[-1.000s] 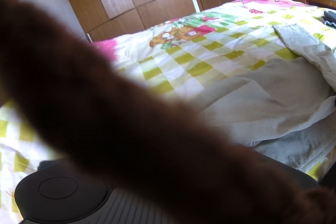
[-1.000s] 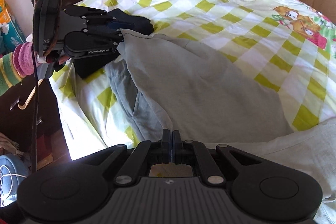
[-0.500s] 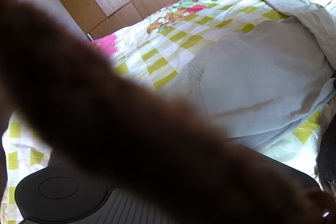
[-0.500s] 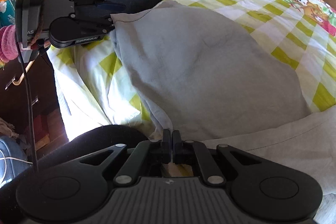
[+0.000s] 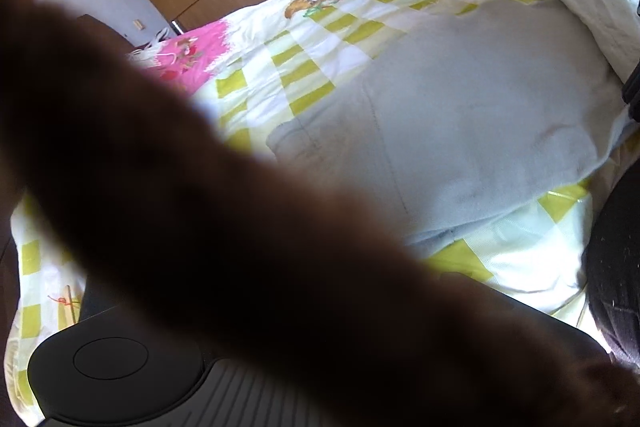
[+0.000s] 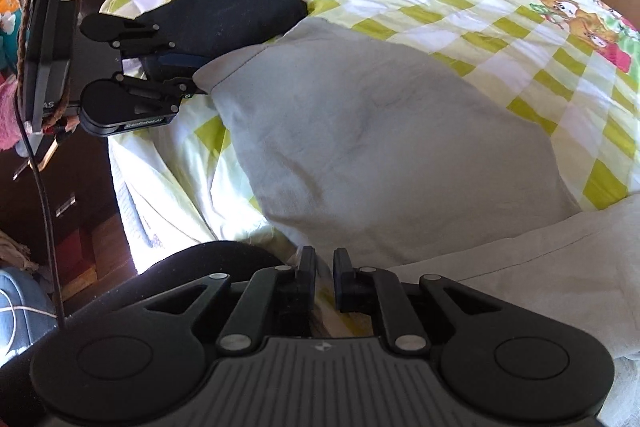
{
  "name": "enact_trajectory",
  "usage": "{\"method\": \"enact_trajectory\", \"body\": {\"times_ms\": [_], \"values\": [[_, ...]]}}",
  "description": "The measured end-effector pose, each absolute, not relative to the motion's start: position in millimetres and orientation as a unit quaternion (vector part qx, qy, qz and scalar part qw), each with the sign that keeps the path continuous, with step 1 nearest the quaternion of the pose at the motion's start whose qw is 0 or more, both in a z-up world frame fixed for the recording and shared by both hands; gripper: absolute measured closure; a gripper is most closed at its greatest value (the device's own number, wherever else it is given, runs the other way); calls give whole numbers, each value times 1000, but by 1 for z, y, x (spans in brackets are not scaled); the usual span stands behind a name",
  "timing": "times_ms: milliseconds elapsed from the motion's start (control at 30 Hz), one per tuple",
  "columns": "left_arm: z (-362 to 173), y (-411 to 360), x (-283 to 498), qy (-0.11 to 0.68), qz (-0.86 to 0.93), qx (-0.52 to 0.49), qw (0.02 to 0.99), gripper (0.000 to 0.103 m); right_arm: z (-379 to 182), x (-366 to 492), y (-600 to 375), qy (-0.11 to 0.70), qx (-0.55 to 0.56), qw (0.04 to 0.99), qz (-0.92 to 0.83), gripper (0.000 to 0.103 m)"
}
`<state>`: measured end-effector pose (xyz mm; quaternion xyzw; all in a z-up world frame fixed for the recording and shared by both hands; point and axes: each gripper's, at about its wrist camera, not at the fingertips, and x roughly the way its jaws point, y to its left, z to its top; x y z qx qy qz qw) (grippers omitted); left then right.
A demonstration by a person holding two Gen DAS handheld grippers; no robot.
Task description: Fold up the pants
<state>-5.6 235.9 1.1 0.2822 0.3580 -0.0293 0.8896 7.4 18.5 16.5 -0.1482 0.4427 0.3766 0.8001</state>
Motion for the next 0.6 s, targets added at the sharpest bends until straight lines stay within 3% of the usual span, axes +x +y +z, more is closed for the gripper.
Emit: {"method": "enact_trajectory", "body": {"times_ms": [267, 467, 600], "values": [[32, 209, -3, 333, -17, 258, 907, 71, 41, 26, -48, 422, -81, 858, 282, 74], [53, 144, 16, 308, -102, 215, 921, 70, 46, 95, -105, 433, -55, 881, 182, 68], [48, 95, 35, 305, -145, 223, 915, 54, 42, 149, -138, 448, -23, 885, 123, 63]]}}
